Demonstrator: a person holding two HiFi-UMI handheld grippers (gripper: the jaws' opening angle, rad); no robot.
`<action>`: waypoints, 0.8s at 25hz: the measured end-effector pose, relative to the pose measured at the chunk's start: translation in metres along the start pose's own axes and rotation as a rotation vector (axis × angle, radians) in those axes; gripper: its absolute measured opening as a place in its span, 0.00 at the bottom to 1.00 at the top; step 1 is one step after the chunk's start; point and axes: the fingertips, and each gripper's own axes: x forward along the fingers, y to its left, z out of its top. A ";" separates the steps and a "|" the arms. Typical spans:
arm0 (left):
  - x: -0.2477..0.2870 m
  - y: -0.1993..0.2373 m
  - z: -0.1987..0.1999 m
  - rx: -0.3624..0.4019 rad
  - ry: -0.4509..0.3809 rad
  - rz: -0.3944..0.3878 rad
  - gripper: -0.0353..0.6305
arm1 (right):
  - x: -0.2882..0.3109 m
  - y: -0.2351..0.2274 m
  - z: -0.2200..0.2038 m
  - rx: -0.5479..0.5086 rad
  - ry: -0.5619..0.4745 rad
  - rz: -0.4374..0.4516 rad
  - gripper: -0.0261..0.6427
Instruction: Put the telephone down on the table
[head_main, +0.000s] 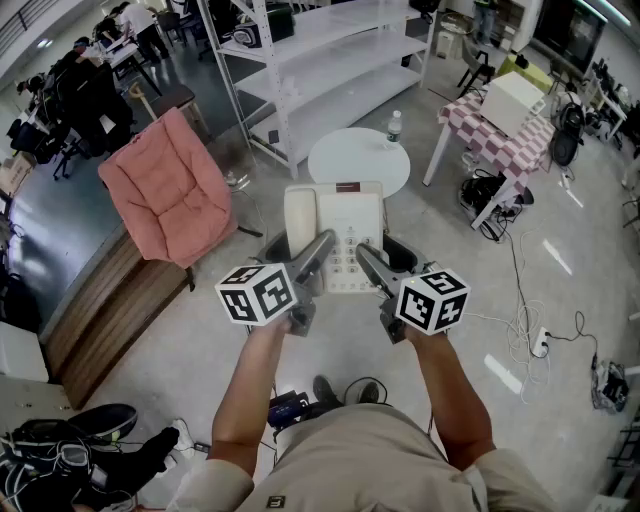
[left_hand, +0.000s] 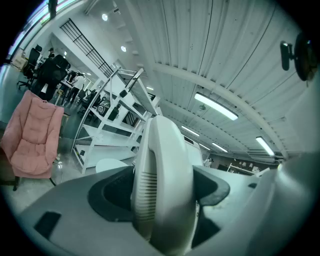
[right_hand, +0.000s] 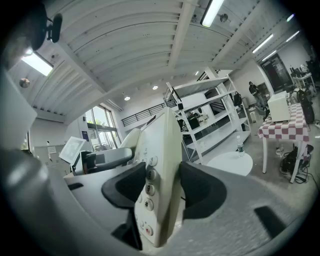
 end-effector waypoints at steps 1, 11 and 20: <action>0.000 0.000 0.000 0.002 0.001 -0.001 0.57 | 0.000 0.001 0.000 0.000 0.000 0.000 0.33; 0.001 0.007 0.000 -0.003 0.007 -0.007 0.57 | 0.006 0.000 -0.002 0.002 0.002 -0.013 0.33; 0.002 0.033 0.005 -0.016 0.009 -0.022 0.57 | 0.030 0.006 -0.007 -0.022 0.004 -0.031 0.33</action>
